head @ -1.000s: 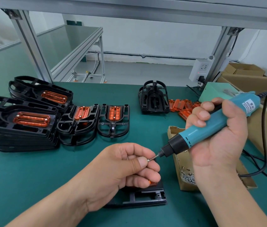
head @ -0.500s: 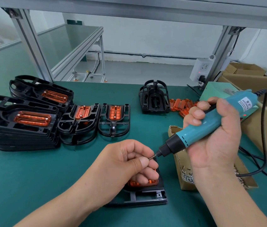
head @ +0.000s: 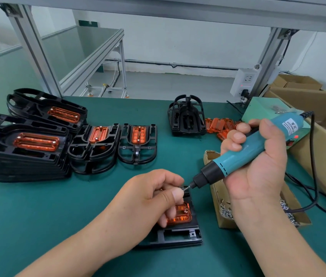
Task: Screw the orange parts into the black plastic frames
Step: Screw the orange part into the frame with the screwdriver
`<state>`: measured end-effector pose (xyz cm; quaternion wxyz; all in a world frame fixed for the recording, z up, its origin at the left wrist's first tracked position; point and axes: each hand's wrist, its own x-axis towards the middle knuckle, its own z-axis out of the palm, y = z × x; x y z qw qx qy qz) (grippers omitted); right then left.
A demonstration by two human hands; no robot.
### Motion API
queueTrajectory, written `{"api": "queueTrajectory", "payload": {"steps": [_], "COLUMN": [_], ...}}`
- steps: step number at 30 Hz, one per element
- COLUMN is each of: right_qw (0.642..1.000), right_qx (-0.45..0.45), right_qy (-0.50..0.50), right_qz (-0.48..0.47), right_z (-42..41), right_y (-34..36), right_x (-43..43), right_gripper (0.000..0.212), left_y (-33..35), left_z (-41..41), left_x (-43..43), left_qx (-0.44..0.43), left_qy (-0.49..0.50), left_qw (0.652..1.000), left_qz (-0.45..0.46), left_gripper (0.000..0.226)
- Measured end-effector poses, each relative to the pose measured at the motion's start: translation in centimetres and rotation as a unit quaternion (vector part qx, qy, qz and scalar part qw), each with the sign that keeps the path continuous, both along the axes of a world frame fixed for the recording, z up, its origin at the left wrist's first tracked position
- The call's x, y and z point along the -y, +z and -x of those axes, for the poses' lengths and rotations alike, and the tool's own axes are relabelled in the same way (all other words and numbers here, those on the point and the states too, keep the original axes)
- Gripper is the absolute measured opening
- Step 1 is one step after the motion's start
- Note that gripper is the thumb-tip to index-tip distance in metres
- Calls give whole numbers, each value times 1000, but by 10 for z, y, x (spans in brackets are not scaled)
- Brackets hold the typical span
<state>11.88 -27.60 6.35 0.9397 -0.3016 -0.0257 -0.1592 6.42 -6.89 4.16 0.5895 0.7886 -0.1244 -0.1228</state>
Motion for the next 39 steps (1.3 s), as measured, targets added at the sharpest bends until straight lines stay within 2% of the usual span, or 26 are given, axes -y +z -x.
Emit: {"api": "queueTrajectory", "payload": {"steps": [5, 9, 12, 15, 20, 27, 31, 37, 39], "right_qw": [1000, 997, 994, 990, 985, 976, 963, 927, 919], "right_qx": [12, 17, 6, -3, 7, 30, 86, 179, 192], "right_qy": [-3, 16, 40, 58, 65, 67, 85, 108, 119], "right_qz": [19, 75, 104, 125, 160, 204, 241, 312, 323], "right_z": [-4, -7, -8, -8, -7, -1, 7, 18, 20], "right_y": [1, 2, 2, 1, -1, 4, 10, 14, 14], "right_x": [9, 14, 12, 9, 6, 2, -3, -14, -17], "right_gripper": [8, 10, 9, 8, 6, 5, 10, 6, 12], "left_y": [4, 6, 3, -3, -7, -8, -6, -8, -8], "left_z": [-7, -4, -2, -1, -2, -4, -3, -3, -4], "left_x": [-15, -17, -12, -8, -8, -5, -4, -3, -3], "left_qx": [96, 165, 206, 228, 247, 246, 254, 274, 270], "left_qy": [56, 41, -7, -27, -41, -52, -62, -64, -63], "left_qw": [990, 958, 919, 889, 866, 854, 842, 836, 836], "left_qz": [-83, -231, -335, -397, -433, -456, -471, -471, -473], "left_gripper": [10, 1, 19, 33, 42, 31, 31, 29, 29]}}
